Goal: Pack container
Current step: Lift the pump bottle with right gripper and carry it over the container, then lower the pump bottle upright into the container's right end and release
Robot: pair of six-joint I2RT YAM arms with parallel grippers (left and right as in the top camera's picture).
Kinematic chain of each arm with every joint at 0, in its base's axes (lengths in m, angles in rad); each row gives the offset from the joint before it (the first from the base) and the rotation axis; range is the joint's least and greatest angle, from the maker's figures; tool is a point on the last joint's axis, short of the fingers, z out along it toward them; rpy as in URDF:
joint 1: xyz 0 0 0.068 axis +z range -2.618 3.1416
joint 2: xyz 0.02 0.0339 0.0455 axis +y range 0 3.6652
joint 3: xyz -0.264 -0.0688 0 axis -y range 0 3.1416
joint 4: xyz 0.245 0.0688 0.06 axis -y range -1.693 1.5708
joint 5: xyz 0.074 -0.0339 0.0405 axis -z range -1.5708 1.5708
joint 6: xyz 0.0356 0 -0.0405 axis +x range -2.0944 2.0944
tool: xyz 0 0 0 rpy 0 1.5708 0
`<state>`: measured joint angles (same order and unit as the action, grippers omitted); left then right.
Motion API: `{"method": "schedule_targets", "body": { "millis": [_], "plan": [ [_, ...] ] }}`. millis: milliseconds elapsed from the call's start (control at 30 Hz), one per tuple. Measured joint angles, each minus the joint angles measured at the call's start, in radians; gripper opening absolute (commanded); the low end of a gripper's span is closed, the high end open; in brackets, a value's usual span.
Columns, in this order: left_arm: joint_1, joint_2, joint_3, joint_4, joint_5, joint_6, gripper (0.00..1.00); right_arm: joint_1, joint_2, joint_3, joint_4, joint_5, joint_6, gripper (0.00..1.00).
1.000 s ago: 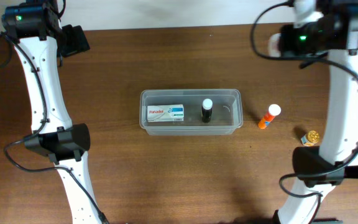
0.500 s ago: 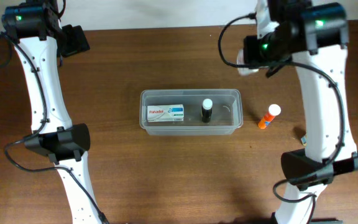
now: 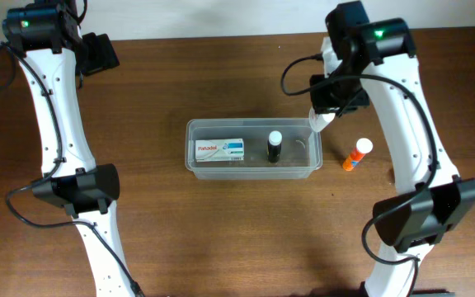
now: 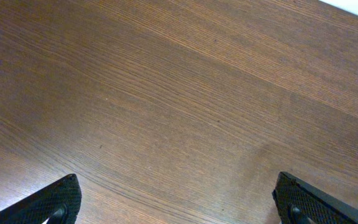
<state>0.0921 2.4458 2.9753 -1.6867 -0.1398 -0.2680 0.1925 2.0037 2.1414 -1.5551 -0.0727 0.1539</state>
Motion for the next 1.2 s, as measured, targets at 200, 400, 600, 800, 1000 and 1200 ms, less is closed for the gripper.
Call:
{"method": "schedule_targets", "body": {
  "millis": [200,400,600,800,1000,1200],
  "plan": [
    [0.0,0.0,0.0,0.0,0.0,0.0,0.99,0.059,0.0,-0.069,0.062,0.009,0.005,0.22],
    [0.0,0.0,0.0,0.0,0.0,0.0,0.99,0.117,0.0,-0.12,0.109,0.063,0.027,0.22],
    [0.0,0.0,0.0,0.0,0.0,0.0,0.99,0.12,0.0,-0.142,0.13,0.085,0.032,0.22],
    [0.0,0.0,0.0,0.0,0.0,0.0,1.0,0.12,0.0,-0.143,0.132,0.092,0.042,0.22],
    [0.0,0.0,0.0,0.0,0.0,0.0,0.99,0.12,0.0,-0.149,0.147,0.092,0.053,0.22],
    [0.0,0.0,0.0,0.0,0.0,0.0,0.99,0.12,0.0,-0.202,0.177,0.092,0.054,0.22]
  ]
}}
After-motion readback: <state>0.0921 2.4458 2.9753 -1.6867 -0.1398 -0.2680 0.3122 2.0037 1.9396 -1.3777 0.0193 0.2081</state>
